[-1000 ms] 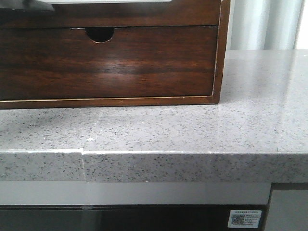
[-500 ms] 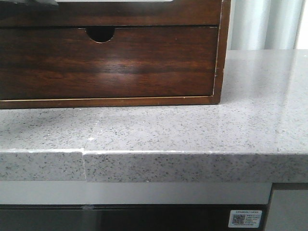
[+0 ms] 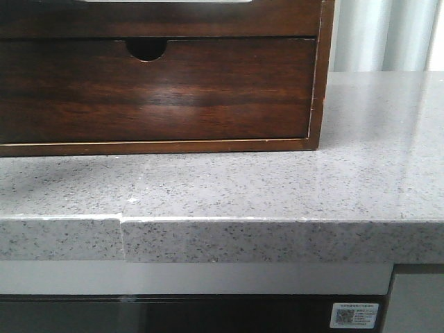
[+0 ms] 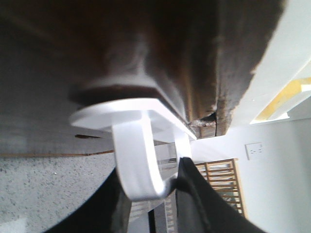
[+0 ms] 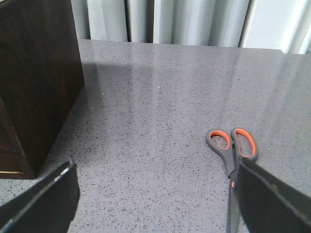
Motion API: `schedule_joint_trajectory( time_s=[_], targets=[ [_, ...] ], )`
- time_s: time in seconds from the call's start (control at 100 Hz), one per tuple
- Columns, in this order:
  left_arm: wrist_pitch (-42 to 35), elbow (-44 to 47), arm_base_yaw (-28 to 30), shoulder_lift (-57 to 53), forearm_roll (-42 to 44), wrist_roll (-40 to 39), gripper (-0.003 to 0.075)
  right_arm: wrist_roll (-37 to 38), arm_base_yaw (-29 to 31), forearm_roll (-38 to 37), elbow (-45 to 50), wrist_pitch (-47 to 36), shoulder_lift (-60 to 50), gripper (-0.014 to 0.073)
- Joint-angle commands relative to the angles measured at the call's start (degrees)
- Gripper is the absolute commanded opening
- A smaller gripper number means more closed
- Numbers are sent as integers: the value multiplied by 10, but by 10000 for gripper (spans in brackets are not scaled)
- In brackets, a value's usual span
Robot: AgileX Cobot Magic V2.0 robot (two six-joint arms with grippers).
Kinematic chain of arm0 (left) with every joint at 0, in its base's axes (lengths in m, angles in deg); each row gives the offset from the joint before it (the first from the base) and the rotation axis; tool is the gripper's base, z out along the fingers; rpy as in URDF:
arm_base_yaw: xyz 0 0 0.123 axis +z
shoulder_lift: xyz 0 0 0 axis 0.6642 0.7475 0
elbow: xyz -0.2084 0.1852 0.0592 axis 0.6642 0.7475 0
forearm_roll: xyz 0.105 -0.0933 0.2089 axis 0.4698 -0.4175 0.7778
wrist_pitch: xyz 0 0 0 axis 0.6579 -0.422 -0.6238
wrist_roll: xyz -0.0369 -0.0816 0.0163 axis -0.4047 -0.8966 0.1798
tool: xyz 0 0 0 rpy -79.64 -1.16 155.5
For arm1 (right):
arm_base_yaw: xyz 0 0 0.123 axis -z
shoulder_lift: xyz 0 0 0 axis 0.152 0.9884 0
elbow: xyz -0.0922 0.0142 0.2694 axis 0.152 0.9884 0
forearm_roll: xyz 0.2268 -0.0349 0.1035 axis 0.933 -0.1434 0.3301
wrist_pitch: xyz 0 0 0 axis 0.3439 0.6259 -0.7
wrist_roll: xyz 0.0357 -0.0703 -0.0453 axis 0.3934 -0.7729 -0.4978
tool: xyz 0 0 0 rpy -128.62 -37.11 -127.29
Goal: Put scissors in drawer with both arms
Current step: 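Pull the drawer open toward the robot with the left gripper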
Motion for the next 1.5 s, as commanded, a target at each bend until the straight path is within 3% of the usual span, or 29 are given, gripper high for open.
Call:
schedule_joint_trajectory(
  time_s=[0.0,0.51,0.9,0.97,1.21,1.34,1.49],
  targets=[
    [89,4,-4,-45,-2,44,-20,-3,3,-3,-18,-44,7,587],
    [101,156,19,-217,-4,25,-20,-3,3,-3,-18,-44,7,587],
    [72,194,19,-292,15,16,-15,-3,3,-3,-18,-44,7,587],
    [72,194,19,-292,19,16,32,-3,3,-3,-18,-44,7,587],
    [71,194,19,-292,41,13,348,-3,3,-5,-18,-43,7,587],
    [72,194,19,-292,55,13,357,-3,3,-6,-23,-38,7,587],
    [67,173,19,-294,140,-6,357,-3,3,-7,-64,21,10,587]
  ],
)
